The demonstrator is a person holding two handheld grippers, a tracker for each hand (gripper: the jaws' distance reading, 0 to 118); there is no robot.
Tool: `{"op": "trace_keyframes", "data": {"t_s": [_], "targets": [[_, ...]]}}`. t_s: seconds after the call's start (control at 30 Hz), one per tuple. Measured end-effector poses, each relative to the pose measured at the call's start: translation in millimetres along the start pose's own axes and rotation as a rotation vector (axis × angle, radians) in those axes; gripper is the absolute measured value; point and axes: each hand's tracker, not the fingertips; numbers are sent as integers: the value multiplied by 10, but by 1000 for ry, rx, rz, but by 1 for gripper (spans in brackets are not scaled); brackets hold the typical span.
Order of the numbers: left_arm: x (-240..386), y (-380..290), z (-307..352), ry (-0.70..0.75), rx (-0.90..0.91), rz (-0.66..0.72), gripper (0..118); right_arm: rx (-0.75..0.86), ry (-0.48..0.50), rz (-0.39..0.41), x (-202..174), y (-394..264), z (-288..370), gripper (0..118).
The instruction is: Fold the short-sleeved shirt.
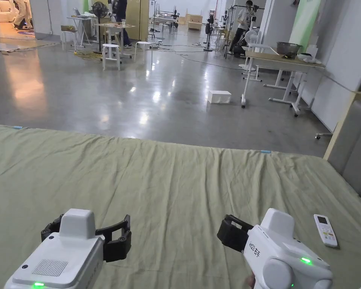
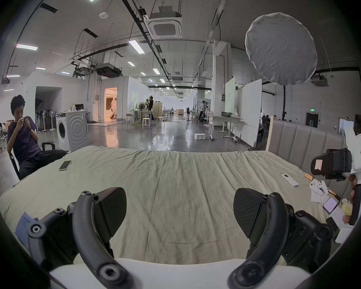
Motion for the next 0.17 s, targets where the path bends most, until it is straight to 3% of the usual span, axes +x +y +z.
{"op": "trace_keyframes", "data": {"t_s": [0.17], "targets": [[6,-5,2,-4,-1,-9,104,3,-13,11,16,-61,-30,118]]}}
